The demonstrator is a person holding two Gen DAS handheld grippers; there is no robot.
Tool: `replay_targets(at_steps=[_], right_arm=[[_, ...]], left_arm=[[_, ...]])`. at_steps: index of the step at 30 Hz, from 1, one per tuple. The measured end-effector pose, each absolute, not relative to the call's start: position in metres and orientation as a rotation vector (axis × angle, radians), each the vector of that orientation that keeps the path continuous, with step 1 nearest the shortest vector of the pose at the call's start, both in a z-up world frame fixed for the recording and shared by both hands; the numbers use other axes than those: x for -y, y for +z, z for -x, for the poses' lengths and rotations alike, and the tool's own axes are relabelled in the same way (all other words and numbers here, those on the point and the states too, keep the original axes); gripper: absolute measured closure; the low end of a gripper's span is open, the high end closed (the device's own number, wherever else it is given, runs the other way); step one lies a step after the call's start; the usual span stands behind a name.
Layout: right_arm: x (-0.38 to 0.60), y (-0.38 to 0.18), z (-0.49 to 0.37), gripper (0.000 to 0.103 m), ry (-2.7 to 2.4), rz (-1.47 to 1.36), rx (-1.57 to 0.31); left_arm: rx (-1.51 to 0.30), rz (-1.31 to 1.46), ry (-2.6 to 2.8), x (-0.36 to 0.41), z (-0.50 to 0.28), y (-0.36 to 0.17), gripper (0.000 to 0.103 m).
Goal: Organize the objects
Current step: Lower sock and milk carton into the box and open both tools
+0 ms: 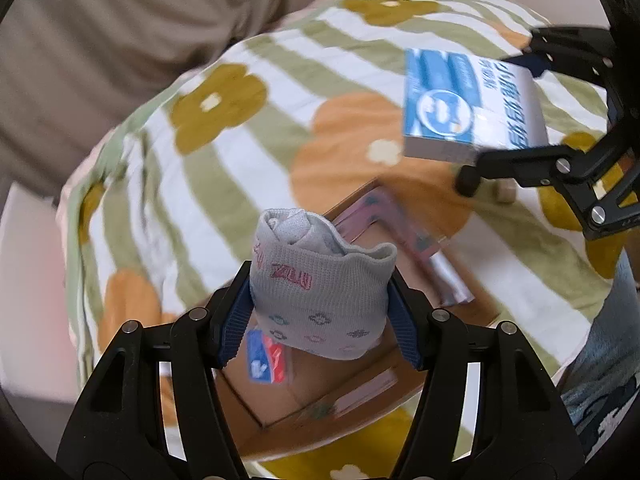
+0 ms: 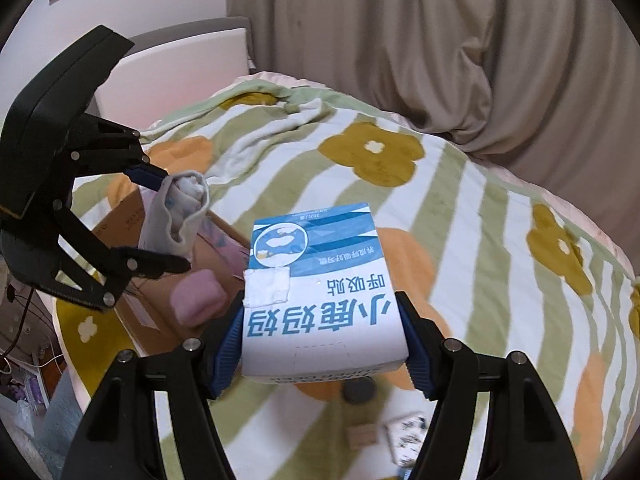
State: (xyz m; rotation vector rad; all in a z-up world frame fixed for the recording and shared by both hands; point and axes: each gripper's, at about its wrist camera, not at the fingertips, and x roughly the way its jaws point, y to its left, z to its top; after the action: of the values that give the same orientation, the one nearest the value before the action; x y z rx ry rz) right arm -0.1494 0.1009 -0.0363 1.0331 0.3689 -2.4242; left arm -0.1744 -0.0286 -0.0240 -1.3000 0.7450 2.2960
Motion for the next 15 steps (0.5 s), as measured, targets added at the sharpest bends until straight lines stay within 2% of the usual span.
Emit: replay_targets(at_steps=[15], right_arm=[[0.007, -0.075, 0.163, 0.038, -2.257, -1.078, -0.389]], left_arm=[[-0.534, 1.438, 2.459, 0.175, 0.181, -0.068, 0.044]])
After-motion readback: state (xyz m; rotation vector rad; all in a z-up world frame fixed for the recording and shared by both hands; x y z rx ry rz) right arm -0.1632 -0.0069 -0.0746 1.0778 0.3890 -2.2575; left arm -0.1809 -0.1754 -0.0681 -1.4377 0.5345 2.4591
